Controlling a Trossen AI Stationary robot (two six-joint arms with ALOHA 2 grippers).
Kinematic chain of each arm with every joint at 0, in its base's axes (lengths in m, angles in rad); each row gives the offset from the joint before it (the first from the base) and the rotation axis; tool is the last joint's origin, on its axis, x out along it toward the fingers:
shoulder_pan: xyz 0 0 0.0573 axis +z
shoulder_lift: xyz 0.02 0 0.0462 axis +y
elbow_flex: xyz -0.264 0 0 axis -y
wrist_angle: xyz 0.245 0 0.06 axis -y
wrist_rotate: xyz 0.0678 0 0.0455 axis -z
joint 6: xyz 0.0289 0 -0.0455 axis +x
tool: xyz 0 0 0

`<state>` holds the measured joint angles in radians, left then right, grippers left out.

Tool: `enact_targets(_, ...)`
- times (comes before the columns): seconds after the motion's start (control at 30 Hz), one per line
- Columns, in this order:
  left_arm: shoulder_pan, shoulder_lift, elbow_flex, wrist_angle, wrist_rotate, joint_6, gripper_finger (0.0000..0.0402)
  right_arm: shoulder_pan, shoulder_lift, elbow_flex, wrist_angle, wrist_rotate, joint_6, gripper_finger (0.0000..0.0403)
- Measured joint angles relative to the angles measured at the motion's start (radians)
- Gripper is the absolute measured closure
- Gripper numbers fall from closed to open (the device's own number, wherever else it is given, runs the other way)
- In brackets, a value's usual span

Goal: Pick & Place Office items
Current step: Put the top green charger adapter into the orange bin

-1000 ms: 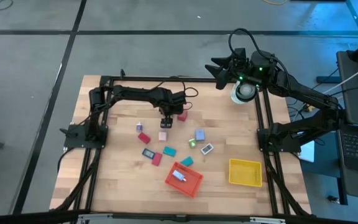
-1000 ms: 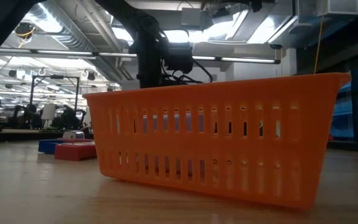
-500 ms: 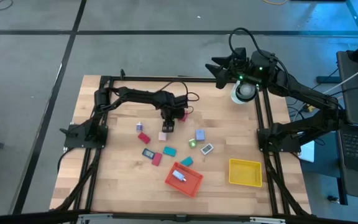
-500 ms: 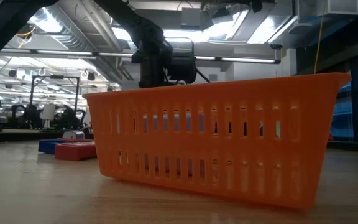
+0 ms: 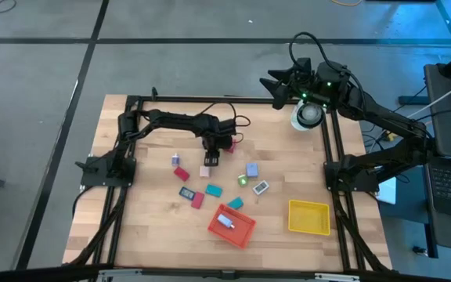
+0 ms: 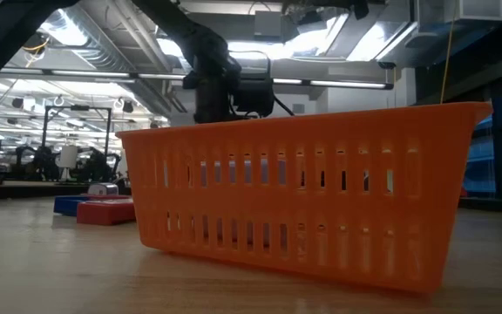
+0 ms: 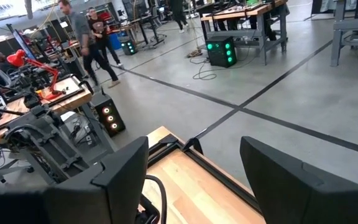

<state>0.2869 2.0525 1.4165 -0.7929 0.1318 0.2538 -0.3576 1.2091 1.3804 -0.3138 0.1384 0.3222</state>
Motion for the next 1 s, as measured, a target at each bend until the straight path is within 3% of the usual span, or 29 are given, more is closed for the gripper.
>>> enact_targets(0.17,-0.008,-0.077,0.041,-0.051,0.087,-0.007,0.0265,0.0,0.0,0.0,0.0,-0.023,0.0,0.0142)
enact_targets(0.3,-0.018,-0.157,0.106,-0.073,0.091,-0.021,0.0265,0.0,0.0,0.0,0.0,-0.024,0.0,0.0142)
enact_targets(0.57,-0.135,-0.272,0.21,-0.097,0.148,0.036,0.0265,0.0,0.0,0.0,0.001,-0.04,-0.009,0.0142)
enact_targets(0.77,-0.273,-0.252,0.211,-0.04,0.154,0.1,0.0265,0.0,0.0,0.0,0.001,-0.043,-0.016,0.0142)
enact_targets(1.0,-0.371,-0.151,0.211,0.107,0.202,0.022,0.0265,0.0,0.0,0.0,0.0,-0.066,-0.016,0.0142)
